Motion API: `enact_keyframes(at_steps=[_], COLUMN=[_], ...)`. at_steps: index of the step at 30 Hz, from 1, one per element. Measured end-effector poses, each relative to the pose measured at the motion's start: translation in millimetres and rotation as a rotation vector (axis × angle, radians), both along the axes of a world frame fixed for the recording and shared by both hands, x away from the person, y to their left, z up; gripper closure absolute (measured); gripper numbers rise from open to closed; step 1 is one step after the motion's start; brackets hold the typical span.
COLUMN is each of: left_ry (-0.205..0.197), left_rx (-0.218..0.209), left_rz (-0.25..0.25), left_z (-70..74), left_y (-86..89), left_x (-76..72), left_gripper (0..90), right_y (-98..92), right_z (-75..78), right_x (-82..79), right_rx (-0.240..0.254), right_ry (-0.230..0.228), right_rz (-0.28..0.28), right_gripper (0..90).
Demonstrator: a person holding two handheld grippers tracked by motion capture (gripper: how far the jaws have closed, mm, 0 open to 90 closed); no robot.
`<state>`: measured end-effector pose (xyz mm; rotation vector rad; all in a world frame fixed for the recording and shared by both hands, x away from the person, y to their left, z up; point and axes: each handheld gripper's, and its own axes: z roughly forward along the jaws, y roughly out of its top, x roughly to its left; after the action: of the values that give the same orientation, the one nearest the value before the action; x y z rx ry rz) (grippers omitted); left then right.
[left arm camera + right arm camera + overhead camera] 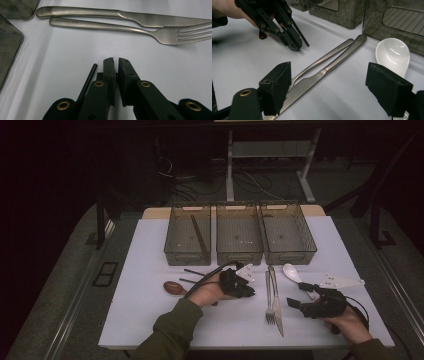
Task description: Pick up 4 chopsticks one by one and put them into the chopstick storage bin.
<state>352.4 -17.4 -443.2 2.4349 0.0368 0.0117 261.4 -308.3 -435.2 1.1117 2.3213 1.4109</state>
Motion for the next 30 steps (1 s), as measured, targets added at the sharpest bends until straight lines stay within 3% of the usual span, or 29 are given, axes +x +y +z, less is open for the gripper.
enact_keyframes(at_steps=[14, 23, 30], left_ry=[-0.045, -0.039, -0.026], left_rx=[-0.018, -0.01, -0.009], left_rz=[0.017, 0.041, 0.051], left_z=[4.3, 3.4, -0.8], left_y=[-18.5, -42.4, -45.2], left_x=[13.8, 16.2, 16.8], left_gripper=[84.9, 84.9, 81.5], right_y=[0.0, -0.8, -1.2], right_z=[0.0, 0.9, 1.3], right_x=[0.2, -0.2, -0.4], right_rx=[0.0, 0.005, 0.006], right_ry=[0.0, -0.001, -0.003], right_rz=[0.001, 0.001, 0.0], right_gripper=[20.2, 20.7, 20.7])
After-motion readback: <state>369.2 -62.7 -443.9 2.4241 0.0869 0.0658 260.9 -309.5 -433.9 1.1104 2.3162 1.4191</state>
